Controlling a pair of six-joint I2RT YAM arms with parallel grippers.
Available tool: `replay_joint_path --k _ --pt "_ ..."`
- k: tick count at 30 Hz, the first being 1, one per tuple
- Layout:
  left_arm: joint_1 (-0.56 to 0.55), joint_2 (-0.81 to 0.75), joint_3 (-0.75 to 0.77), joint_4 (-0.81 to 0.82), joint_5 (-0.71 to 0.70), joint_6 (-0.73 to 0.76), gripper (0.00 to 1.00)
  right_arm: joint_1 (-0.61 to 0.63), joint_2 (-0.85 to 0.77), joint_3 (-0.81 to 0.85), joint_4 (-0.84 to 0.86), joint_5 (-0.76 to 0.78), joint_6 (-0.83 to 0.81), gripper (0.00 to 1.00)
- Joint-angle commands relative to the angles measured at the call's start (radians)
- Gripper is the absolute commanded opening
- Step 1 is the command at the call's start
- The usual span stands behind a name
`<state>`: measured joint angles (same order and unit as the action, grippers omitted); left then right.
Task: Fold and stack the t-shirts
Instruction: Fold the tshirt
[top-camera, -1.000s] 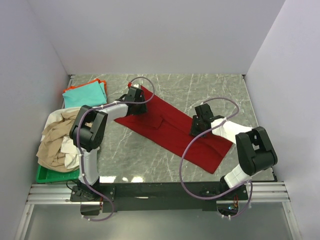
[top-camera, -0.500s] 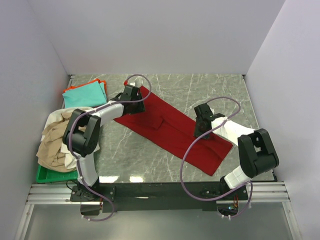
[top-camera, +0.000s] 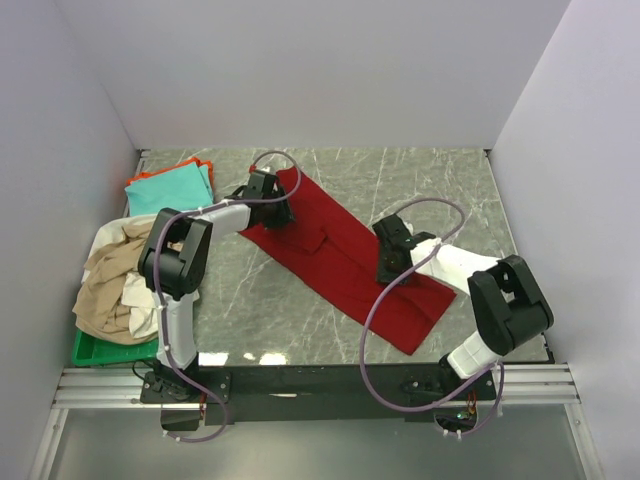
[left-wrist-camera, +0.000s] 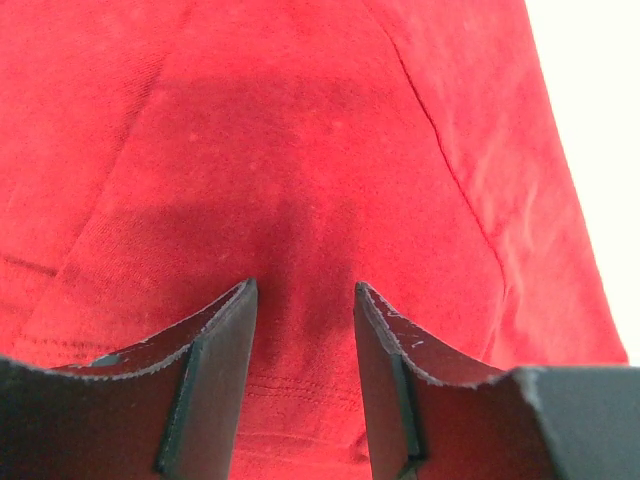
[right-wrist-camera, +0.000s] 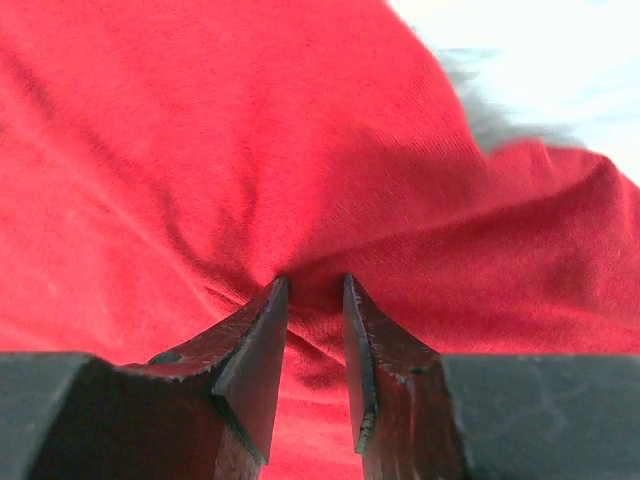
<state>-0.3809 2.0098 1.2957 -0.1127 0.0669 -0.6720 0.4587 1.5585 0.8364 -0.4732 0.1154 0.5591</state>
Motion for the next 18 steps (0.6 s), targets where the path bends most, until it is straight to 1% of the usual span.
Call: replay_joint_path --k 1,8,14,18 --pt "0.017 0.076 0.045 -0.021 0.019 0.011 0.50 0.058 0.075 -0.010 0.002 -0.036 0.054 0.36" --pt "0.037 0.174 0.191 -0.091 0.019 0.054 0.50 0.182 0.094 -0.025 0.016 -0.048 0.122 0.35" --pt "0.040 0.271 0.381 -0.168 0.017 0.086 0.50 0.296 0.098 0.006 0.021 -0.068 0.173 0.35" --pt "0.042 0.319 0.459 -0.170 0.036 0.104 0.50 0.348 0.107 0.029 0.027 -0.082 0.193 0.35"
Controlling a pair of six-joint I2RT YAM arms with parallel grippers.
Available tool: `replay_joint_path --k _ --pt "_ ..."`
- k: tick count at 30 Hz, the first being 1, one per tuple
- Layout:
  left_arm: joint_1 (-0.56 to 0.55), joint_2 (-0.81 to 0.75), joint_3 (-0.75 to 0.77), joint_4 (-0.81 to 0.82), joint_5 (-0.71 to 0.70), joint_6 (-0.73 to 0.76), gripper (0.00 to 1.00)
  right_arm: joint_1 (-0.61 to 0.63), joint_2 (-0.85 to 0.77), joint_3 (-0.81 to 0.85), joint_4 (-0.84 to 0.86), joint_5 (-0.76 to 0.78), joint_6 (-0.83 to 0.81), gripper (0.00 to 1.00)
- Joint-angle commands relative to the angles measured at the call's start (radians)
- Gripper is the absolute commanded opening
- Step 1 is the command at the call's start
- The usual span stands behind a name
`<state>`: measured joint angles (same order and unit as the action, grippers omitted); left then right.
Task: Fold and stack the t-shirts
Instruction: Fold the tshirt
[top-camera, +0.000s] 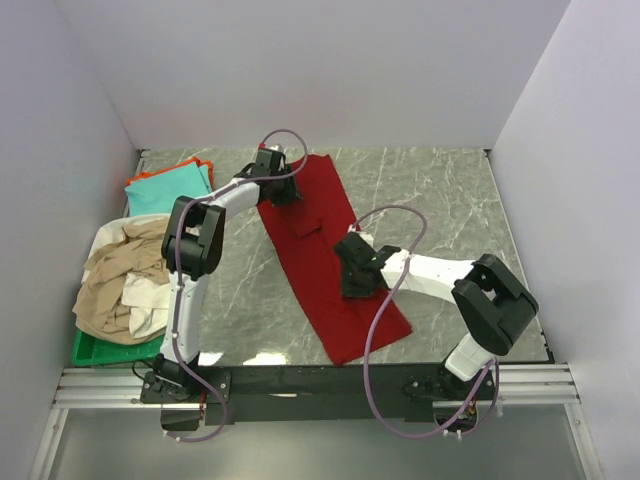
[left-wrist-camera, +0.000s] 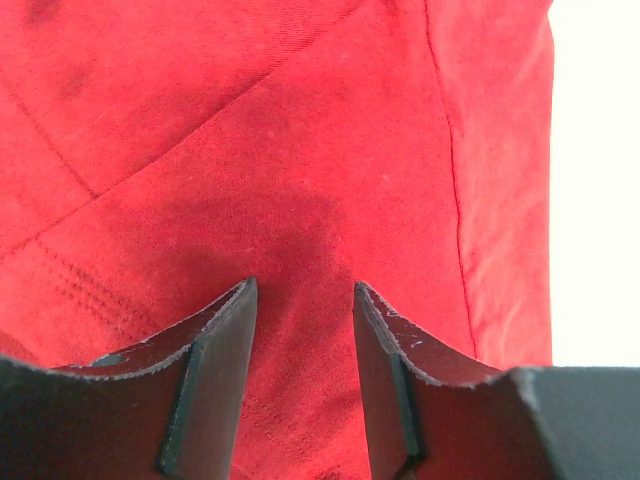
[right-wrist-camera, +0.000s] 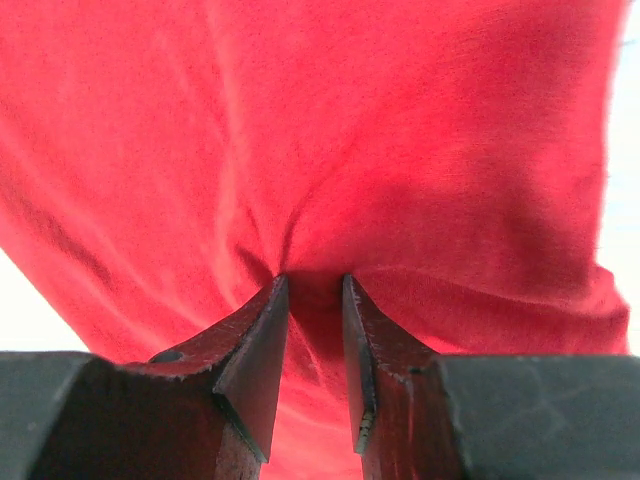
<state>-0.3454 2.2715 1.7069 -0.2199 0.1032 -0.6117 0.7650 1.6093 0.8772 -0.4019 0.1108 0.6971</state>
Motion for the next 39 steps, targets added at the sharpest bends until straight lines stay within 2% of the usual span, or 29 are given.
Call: replay_joint_path --k 1,14,21,27,33,36,39 --pt "0.006 0.068 0.065 -0.068 0.010 0.050 0.50 0.060 0.058 -0.007 -0.043 -0.082 0.064 0.35" --pt "0.006 0.197 0.292 -0.084 0.082 0.072 0.50 0.168 0.074 0.062 -0.026 -0.108 0.099 0.35" --pt "0.006 0.224 0.349 -0.041 0.128 0.072 0.52 0.203 0.024 0.091 -0.017 -0.103 0.084 0.36" --pt "-0.004 0.112 0.329 0.004 0.127 0.085 0.59 0.217 -0.044 0.152 -0.090 -0.051 0.051 0.36" --pt "-0.021 -0.108 0.245 0.031 0.081 0.093 0.65 0.220 -0.155 0.148 -0.132 -0.031 0.032 0.39" --pt "-0.035 -0.268 0.104 0.063 0.038 0.095 0.66 0.220 -0.187 0.131 -0.173 0.010 0.033 0.40" --pt "-0.056 -0.450 -0.106 0.088 -0.026 0.089 0.67 0.220 -0.213 0.091 -0.204 0.024 0.042 0.41"
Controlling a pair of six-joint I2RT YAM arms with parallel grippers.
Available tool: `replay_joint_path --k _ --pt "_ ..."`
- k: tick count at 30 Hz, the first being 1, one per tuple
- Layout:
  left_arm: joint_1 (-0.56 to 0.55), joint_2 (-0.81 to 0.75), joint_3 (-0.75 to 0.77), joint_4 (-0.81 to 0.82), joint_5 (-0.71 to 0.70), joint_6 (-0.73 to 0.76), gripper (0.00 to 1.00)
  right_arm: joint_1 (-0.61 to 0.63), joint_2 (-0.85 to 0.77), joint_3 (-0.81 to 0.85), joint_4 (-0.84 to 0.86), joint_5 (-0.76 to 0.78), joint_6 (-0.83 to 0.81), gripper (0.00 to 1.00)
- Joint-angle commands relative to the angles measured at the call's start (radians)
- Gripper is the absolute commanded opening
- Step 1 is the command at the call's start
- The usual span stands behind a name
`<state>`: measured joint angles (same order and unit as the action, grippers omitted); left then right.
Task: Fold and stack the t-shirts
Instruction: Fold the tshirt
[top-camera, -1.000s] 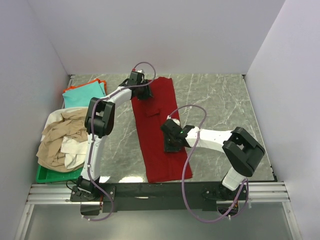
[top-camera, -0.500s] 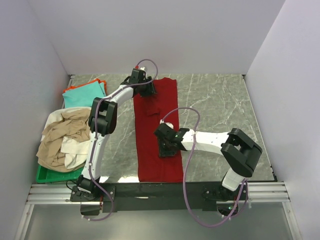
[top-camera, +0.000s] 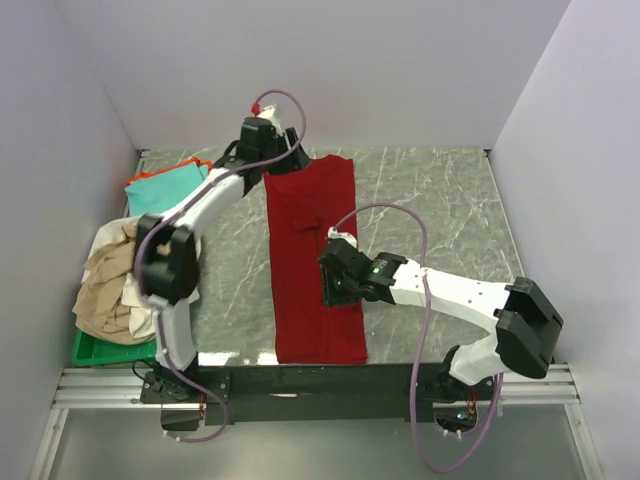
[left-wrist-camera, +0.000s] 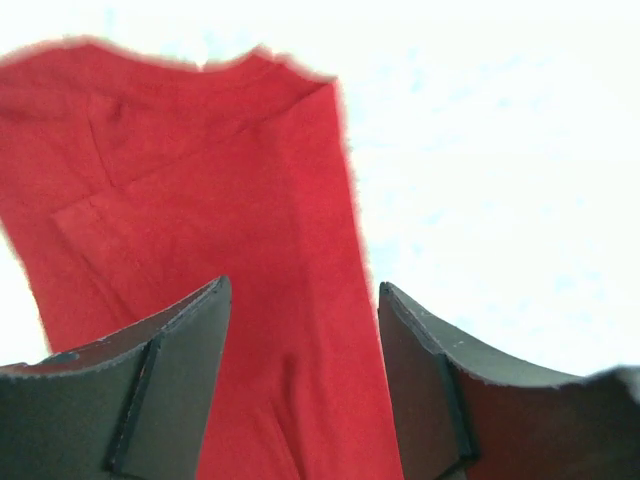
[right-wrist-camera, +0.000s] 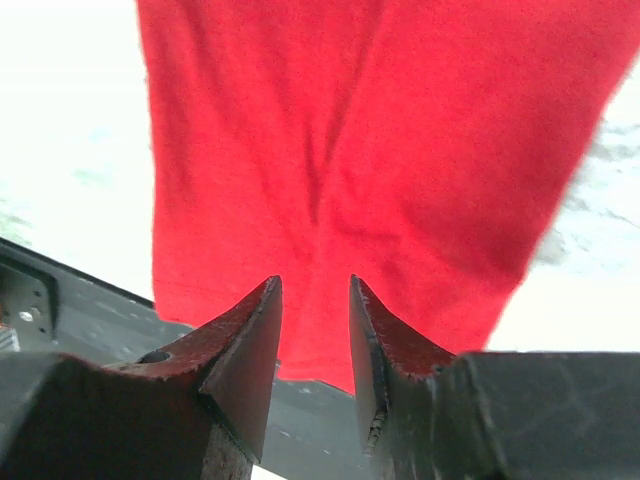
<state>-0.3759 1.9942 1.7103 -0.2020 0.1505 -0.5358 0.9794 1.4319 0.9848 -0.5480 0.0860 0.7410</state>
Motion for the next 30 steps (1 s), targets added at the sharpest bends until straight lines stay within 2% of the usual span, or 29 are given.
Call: replay_joint_path --k 1,7,13,19,24,30 --pt "-0.031 -0.266 -0.229 0.070 -0.094 0.005 0.67 0.005 -0.048 -0.031 -0.069 0.049 0.003 0.41" --pt "-0.122 -0.593 -0.666 0.036 -0.233 -0.088 0.68 0.005 -0.119 -0.185 -0.099 0.003 0.037 0.44" --pt "-0.268 -0.793 -0.926 -0.086 -0.339 -0.208 0.68 0.019 -0.203 -0.305 -0.061 -0.083 0.063 0.47" --pt "-0.386 -0.957 -1.038 -0.267 -0.378 -0.349 0.68 0.071 -0.176 -0.317 -0.052 -0.115 0.086 0.47" --pt "-0.483 -1.006 -1.087 -0.346 -0.353 -0.469 0.68 0.129 -0.142 -0.316 -0.076 -0.091 0.132 0.47" --pt "-0.661 -1.031 -1.149 -0.444 -0.374 -0.620 0.66 0.150 -0.139 -0.328 -0.112 -0.049 0.167 0.47"
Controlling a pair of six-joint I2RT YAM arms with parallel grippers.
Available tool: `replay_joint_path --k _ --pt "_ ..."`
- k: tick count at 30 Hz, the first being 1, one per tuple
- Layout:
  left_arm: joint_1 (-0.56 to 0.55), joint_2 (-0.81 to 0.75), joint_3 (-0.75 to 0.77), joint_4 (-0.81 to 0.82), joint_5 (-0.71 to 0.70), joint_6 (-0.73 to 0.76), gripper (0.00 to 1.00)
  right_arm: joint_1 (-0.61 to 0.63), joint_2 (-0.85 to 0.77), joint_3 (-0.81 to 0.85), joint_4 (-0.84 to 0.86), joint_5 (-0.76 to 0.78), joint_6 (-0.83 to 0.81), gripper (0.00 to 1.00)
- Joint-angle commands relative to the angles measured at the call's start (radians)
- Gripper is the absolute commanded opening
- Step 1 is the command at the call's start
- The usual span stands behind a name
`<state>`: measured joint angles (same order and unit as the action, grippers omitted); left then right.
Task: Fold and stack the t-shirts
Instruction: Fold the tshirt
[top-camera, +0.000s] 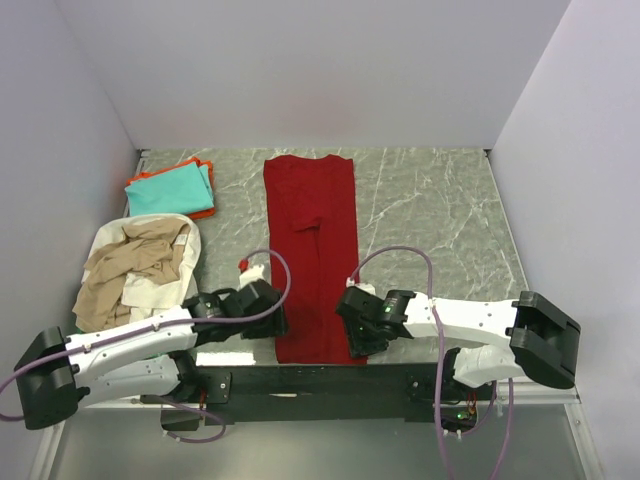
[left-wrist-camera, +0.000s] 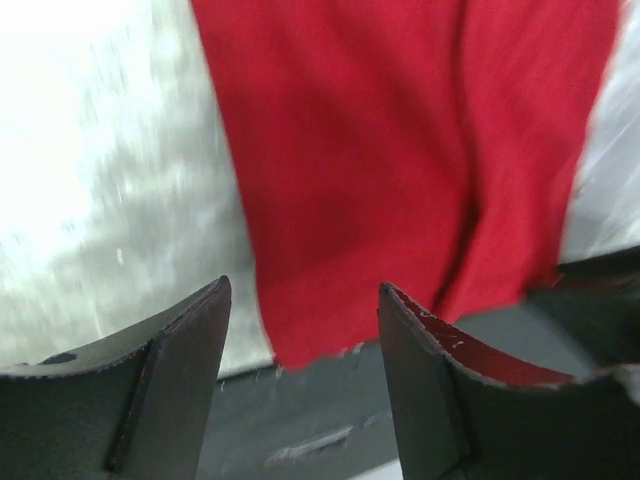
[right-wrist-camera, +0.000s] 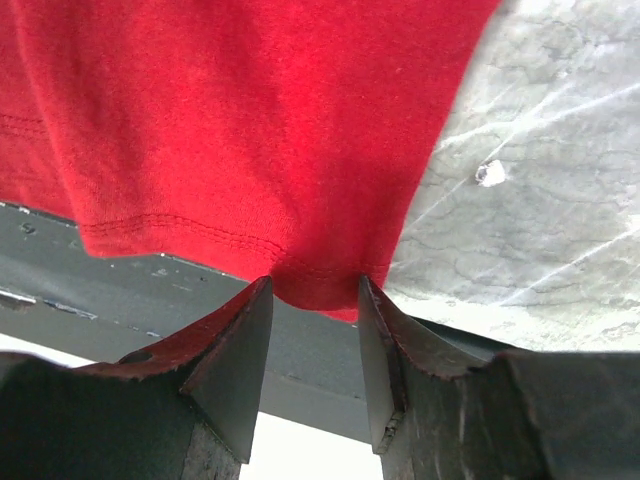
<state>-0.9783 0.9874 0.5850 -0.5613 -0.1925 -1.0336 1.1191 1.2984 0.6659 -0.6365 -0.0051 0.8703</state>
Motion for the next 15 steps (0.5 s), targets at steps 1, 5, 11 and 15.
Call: replay_joint_path --k 1,5,11,15 --pt "-0.088 -0.027 -0.030 -0.097 -0.033 -0.140 0.65 0.010 -0.004 -0.015 -0.017 0.043 0.041 0.47" --pt "-0.137 -0.058 -0.063 -0.117 -0.027 -0.216 0.64 0.015 0.007 -0.023 -0.003 0.040 0.048 0.45" --pt "-0.197 -0.081 -0.128 -0.016 0.031 -0.282 0.61 0.018 0.029 -0.029 0.001 0.047 0.047 0.39" --pt "-0.233 -0.043 -0.134 -0.003 0.019 -0.307 0.59 0.019 0.032 -0.032 0.009 0.044 0.053 0.37"
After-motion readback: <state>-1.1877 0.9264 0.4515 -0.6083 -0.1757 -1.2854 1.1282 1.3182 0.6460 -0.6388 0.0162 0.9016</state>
